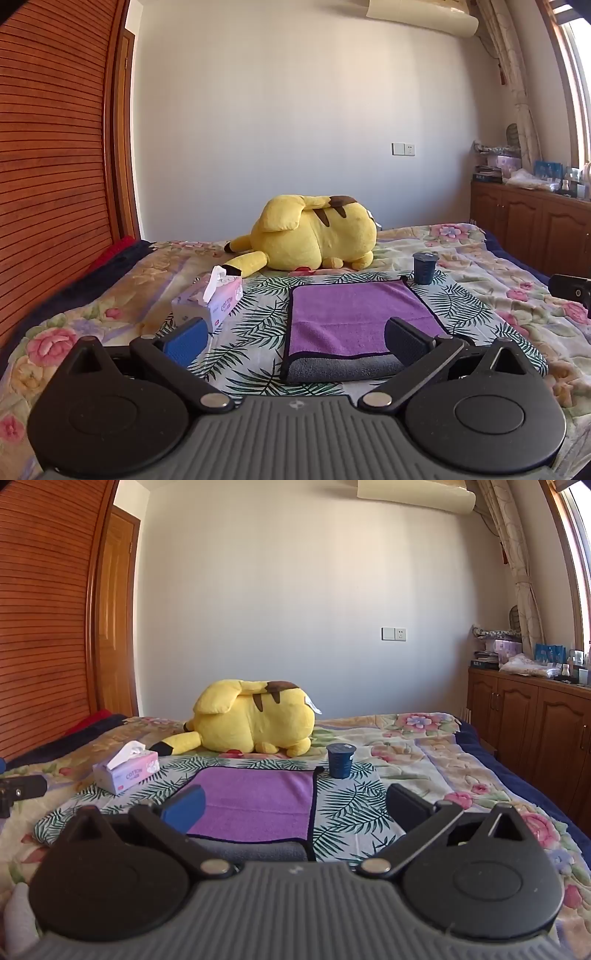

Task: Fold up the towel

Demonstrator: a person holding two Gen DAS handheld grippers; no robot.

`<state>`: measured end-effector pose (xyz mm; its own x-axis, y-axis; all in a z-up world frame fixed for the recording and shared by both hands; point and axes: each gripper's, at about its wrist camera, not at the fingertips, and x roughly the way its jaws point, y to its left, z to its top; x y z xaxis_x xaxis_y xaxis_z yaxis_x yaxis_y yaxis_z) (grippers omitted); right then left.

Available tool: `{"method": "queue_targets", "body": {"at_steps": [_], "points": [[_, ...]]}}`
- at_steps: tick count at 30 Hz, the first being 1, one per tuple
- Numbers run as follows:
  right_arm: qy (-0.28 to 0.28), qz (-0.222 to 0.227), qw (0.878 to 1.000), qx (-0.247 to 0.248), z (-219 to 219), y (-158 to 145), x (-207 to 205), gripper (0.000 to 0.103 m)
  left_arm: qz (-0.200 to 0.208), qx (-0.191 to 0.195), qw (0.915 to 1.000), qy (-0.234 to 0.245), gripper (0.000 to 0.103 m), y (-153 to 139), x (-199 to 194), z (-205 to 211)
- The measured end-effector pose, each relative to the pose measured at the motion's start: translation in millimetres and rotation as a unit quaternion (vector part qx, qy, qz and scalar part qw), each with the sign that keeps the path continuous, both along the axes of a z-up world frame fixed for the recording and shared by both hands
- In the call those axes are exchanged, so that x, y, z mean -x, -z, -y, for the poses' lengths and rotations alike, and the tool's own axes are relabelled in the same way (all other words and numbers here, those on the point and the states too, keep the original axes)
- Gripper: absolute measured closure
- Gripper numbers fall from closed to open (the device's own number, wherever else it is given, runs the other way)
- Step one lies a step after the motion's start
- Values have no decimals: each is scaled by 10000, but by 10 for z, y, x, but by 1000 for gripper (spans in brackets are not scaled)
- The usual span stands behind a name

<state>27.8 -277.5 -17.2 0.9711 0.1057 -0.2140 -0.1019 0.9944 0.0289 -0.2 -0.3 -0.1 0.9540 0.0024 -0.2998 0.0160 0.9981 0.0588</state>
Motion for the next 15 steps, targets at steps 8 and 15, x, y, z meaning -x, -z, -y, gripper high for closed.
{"method": "queue_targets", "body": {"at_steps": [8,15], "points": [[-1,3,10000,2,3,8,3,0,24,-20,10000,-8,16,1,2,2],[-1,5,10000,8,-3,0,7,0,25,-9,10000,-3,16,1,1,9]]}}
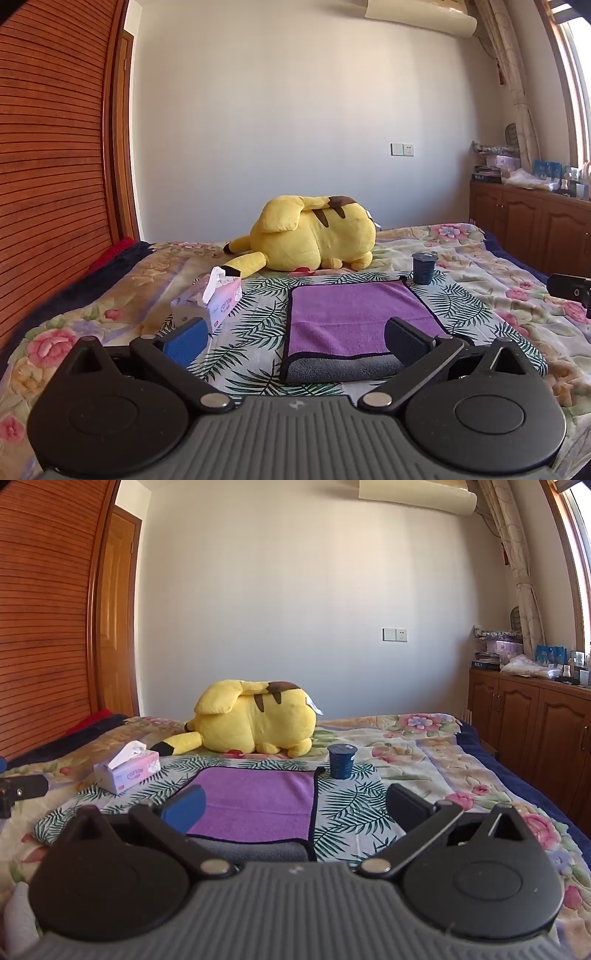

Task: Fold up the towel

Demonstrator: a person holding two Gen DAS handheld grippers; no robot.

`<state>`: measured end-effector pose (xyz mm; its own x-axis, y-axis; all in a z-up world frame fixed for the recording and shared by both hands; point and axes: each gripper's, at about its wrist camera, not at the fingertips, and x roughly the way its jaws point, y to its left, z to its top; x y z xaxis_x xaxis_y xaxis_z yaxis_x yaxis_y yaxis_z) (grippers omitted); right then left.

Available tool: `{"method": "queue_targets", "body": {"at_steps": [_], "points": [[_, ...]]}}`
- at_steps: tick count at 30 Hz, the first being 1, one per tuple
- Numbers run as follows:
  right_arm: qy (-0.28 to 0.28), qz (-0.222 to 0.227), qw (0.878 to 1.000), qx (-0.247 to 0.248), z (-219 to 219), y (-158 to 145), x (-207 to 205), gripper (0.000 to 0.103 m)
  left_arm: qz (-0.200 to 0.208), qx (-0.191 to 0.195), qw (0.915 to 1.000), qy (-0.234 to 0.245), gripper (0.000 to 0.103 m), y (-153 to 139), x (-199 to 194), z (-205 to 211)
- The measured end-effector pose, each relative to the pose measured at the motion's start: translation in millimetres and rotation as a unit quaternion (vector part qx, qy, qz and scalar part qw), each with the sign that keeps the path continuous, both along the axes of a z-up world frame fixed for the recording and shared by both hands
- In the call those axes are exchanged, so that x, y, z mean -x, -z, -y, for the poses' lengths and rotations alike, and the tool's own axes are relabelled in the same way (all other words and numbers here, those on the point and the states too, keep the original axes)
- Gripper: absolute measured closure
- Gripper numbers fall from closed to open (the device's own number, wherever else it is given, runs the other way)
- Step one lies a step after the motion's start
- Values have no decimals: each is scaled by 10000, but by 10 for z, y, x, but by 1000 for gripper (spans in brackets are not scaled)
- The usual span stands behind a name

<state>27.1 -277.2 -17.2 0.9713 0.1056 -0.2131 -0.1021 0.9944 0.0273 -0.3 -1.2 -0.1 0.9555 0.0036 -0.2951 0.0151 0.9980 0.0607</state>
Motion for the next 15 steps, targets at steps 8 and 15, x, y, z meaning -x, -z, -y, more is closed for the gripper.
{"method": "queue_targets", "body": {"at_steps": [8,15], "points": [[1,0,10000,4,-5,-8,4,0,-5,-15,10000,-1,16,0,-2,0],[3,3,10000,5,-5,-11,7,0,0,-14,10000,-6,16,-1,0,-2]]}}
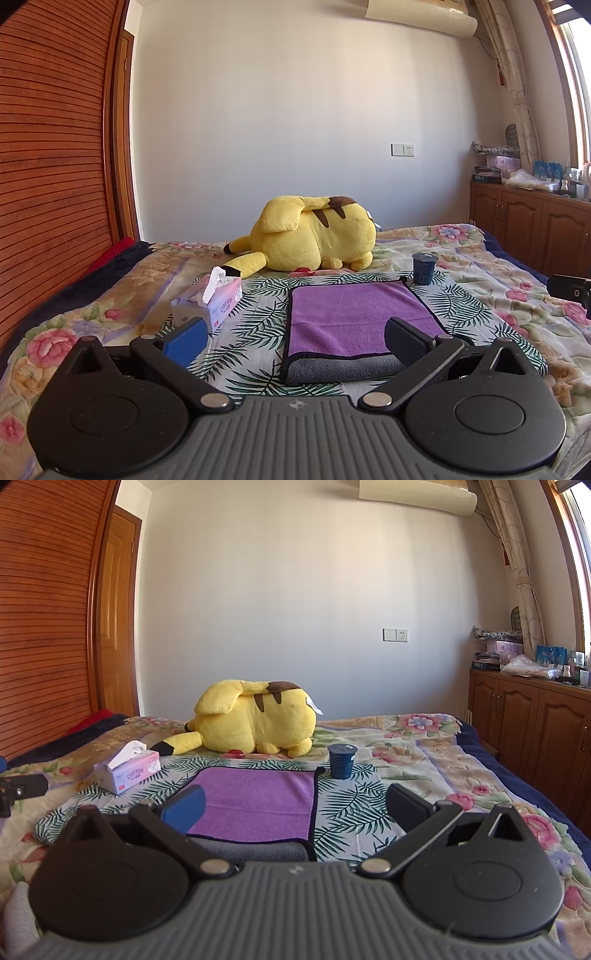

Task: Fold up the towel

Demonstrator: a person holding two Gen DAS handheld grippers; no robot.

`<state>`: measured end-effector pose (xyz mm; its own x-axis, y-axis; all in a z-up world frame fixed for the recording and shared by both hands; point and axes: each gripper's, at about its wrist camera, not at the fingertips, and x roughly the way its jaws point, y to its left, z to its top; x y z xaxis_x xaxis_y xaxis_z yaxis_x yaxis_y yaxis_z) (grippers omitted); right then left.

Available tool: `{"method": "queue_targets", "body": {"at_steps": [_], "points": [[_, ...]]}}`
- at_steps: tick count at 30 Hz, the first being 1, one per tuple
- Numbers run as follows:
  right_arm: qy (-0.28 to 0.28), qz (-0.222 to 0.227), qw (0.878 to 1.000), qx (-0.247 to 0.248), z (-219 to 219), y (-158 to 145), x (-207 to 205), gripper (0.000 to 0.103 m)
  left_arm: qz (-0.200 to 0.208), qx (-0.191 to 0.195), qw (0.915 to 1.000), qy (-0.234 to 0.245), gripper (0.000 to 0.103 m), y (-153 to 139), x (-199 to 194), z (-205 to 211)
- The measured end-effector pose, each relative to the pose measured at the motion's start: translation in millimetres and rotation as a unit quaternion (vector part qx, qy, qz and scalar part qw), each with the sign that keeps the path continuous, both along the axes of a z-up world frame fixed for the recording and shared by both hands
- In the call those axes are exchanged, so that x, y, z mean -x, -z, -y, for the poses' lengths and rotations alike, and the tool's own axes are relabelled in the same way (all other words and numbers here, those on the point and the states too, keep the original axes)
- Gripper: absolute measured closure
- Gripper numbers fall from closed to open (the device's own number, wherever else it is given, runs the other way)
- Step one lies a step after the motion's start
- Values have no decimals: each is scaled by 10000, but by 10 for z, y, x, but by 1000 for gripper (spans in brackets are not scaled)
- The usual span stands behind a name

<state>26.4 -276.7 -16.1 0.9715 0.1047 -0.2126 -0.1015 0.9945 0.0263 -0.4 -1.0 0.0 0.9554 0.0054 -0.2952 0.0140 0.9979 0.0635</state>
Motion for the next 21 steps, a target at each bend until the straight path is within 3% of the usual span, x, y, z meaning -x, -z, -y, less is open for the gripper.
{"method": "queue_targets", "body": {"at_steps": [21], "points": [[-5,-7,10000,10,-11,14,-6,0,-3,2,10000,4,16,-28,-6,38]]}}
